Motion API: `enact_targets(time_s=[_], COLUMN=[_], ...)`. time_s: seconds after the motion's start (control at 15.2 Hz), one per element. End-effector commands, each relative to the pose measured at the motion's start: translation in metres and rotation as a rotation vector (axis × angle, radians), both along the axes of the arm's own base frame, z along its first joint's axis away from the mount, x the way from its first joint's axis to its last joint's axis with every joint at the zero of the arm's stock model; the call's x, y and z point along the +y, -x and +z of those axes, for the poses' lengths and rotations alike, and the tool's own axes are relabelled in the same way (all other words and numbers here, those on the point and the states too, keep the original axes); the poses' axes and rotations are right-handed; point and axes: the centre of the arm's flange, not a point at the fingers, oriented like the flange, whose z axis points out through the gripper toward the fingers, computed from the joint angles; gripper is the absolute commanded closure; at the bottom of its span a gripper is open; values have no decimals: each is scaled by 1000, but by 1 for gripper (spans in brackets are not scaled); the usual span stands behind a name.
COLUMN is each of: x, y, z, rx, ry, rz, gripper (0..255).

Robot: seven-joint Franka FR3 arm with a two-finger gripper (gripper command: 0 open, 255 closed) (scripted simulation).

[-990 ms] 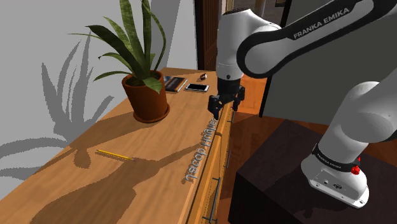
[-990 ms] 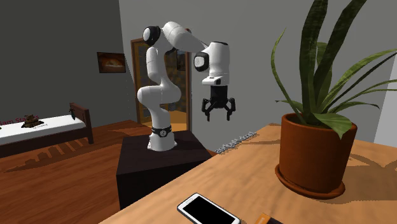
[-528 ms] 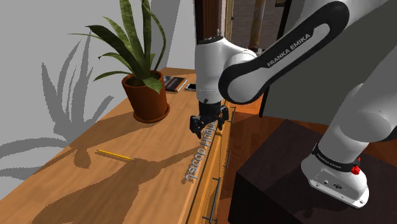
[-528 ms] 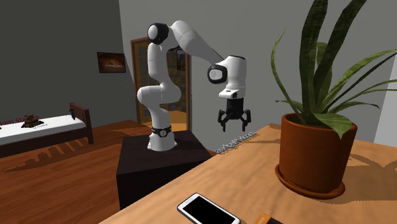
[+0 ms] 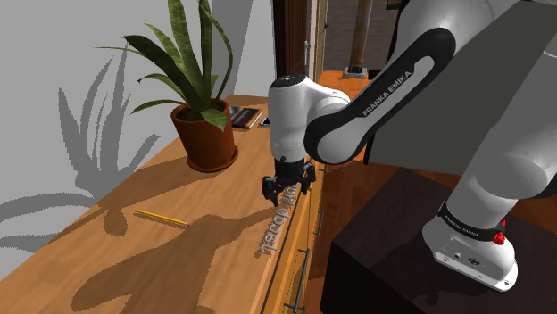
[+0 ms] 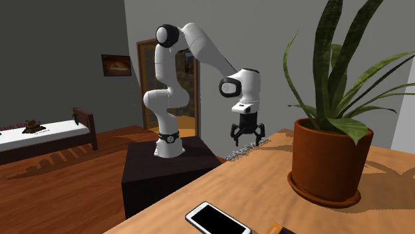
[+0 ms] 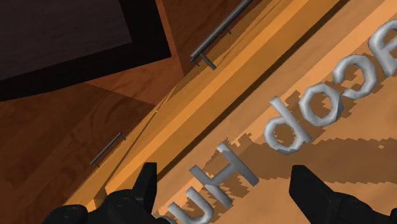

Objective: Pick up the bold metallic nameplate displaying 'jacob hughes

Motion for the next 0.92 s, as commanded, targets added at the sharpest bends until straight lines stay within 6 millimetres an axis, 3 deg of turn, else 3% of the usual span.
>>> enact_targets(time_s=[0.0,0.07,0.13,0.73,0.86], x=[1,1,1,1,1], y=[0,0,0,0,0], z=[-6,-6,-6,-6,4], rx=[-1,-1,-1,-1,-1], ry=[-1,-1,-1,-1,-1], rz=[0,0,0,0,0], gripper=[0,0,255,255,255])
